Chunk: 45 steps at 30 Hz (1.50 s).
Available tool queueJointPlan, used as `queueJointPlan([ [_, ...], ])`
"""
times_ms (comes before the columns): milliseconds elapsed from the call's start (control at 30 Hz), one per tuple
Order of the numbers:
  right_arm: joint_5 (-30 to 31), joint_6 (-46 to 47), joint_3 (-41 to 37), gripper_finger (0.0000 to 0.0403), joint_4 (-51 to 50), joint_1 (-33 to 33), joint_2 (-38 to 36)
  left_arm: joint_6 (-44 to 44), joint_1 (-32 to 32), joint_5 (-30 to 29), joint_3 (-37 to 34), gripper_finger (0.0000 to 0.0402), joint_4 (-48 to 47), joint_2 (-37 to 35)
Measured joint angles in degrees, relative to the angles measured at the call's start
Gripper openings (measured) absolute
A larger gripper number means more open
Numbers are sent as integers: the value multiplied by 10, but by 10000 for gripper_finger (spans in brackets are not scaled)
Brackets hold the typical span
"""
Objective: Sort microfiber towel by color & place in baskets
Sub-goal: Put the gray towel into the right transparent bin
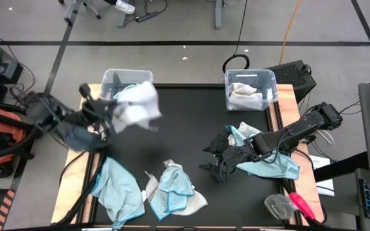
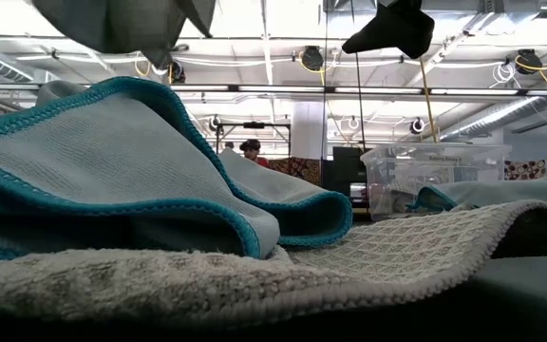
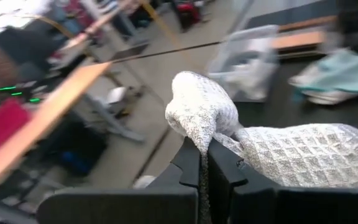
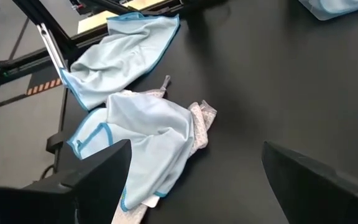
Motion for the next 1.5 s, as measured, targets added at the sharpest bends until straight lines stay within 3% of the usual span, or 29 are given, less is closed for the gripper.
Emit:
queueJointPlan([
  [300, 0, -22, 0, 352, -15, 0, 0, 187, 146, -2, 35, 6, 75, -35],
  [500, 0, -34, 0, 352, -15, -7, 0, 264, 202, 31, 35, 6, 137, -47],
  [800, 33, -42, 1, 352, -3, -20, -2, 382, 241, 161, 35, 6, 280, -20],
  [1000, 72, -92, 36, 352, 24, -22, -5, 406, 276, 273, 35, 6, 313, 23],
  [1500, 260, -236, 161, 352, 25, -23, -5, 406, 304, 483, 34, 6, 363, 127],
])
